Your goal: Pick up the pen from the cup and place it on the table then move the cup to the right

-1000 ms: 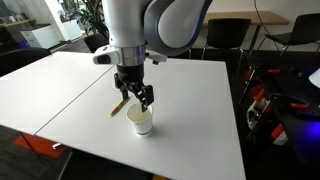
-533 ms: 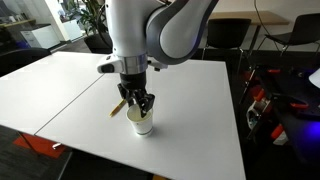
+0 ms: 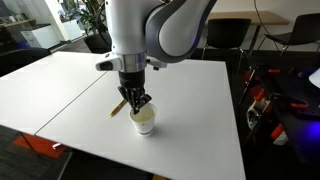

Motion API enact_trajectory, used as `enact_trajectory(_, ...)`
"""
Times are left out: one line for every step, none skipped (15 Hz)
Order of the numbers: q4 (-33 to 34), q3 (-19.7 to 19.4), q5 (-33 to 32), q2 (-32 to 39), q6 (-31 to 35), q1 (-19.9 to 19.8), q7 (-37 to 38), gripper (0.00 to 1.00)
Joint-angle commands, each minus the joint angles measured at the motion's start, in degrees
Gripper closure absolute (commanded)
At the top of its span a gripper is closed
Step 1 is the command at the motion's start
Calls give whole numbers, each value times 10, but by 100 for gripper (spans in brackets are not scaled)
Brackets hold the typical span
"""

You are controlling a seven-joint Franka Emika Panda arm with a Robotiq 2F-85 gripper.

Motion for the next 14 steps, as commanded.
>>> enact_trajectory(-29, 30, 15, -31, 22, -35, -26, 99)
enact_trajectory(-37, 30, 15, -40, 34, -39, -23, 100)
enact_trajectory(-43, 30, 18, -47, 42, -43, -18, 99)
enact_trajectory(-49, 27, 22, -56, 53, -45, -2, 99)
enact_trajectory(-54, 24, 28, -63, 62, -47, 11, 99)
enact_trajectory(-57, 17, 36, -71, 70, -48, 30, 99)
enact_trajectory(-62, 15, 45, -78, 75, -53, 43, 99)
enact_trajectory(-67, 12, 52, -84, 81, -58, 57, 99)
enact_trajectory(-70, 11, 58, -90, 84, -64, 69, 99)
enact_trajectory(-75, 12, 66, -95, 85, -72, 78, 99)
enact_trajectory(-79, 11, 73, -101, 86, -78, 90, 99)
enact_trajectory(-82, 11, 79, -105, 86, -85, 98, 99)
enact_trajectory(-87, 9, 84, -110, 87, -90, 111, 99)
enact_trajectory(-90, 9, 90, -114, 86, -97, 119, 99)
